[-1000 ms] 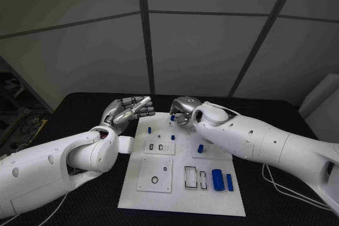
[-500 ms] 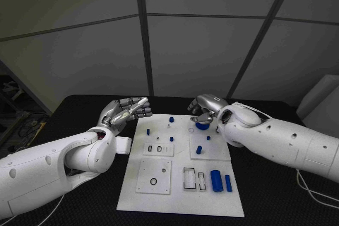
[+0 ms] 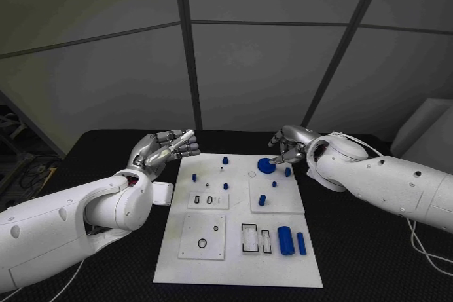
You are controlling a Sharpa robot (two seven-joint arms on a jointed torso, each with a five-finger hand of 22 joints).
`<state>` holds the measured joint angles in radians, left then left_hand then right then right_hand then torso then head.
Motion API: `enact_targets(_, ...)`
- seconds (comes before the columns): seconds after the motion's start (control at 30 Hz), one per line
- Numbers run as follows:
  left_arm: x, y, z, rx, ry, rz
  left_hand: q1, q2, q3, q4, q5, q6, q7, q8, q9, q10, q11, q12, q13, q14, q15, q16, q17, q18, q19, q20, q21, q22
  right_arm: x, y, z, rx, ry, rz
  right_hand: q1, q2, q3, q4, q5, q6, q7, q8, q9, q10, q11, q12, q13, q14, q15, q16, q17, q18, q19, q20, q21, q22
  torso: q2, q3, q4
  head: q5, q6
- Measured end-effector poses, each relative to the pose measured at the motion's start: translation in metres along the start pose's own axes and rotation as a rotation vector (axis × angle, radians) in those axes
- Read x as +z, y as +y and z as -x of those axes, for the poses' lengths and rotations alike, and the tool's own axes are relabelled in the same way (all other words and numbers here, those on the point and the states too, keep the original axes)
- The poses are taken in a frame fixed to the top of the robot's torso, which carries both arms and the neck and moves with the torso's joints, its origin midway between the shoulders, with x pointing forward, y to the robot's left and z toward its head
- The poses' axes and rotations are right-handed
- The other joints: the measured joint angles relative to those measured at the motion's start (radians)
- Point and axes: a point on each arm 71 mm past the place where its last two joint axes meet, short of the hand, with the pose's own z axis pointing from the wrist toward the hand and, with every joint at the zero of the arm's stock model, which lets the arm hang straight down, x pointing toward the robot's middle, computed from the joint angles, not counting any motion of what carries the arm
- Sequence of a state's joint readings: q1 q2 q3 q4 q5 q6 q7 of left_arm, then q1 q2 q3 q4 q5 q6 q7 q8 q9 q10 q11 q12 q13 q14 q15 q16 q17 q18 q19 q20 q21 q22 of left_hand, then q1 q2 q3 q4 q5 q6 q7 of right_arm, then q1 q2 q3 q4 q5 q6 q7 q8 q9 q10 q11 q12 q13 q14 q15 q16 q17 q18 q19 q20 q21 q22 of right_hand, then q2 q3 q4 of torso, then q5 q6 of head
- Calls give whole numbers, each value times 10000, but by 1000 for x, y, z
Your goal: Assemble the parts on the task board
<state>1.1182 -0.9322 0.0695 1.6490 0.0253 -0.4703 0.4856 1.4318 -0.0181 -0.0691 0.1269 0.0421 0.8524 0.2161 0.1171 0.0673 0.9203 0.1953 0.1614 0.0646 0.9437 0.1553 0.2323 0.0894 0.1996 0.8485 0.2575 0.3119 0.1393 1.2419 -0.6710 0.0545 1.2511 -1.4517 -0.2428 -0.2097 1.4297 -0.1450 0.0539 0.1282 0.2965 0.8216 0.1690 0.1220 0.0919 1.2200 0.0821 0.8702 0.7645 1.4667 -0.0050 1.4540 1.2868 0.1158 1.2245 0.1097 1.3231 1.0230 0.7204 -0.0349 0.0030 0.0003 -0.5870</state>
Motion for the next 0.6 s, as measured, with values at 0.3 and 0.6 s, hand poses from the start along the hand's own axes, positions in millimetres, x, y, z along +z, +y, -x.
enact_targets(0.3, 1, 1, -1, -19, 32, 15, 0, 0, 0, 0, 0, 0, 0, 0, 0, 0, 0, 0, 0, 0, 0, 0, 1, 0, 0, 0, 0, 1, 10, 4, -9, 235, 683, -368, 364, -73, -187, 931, 4, -227, 127, 341, 76, 740, 87, 3581, 3689, -34, 141, 566, 213, -153, 507, 148, 383, 869, 24, 2, 0, -19, -46)
enact_targets(0.6, 1, 1, -2, -31, 54, 24, 0, 0, 0, 0, 0, 0, 0, 0, 0, 0, 0, 0, 0, 0, 0, 0, 1, 0, 0, 0, 0, -1, 16, 2, -14, 286, 1025, -655, 443, 6, -134, 985, 55, -227, 128, 445, 104, 844, 126, 3930, 4095, 2, 176, 616, 211, -154, 624, 171, 498, 1081, 29, -11, 8, -18, -135)
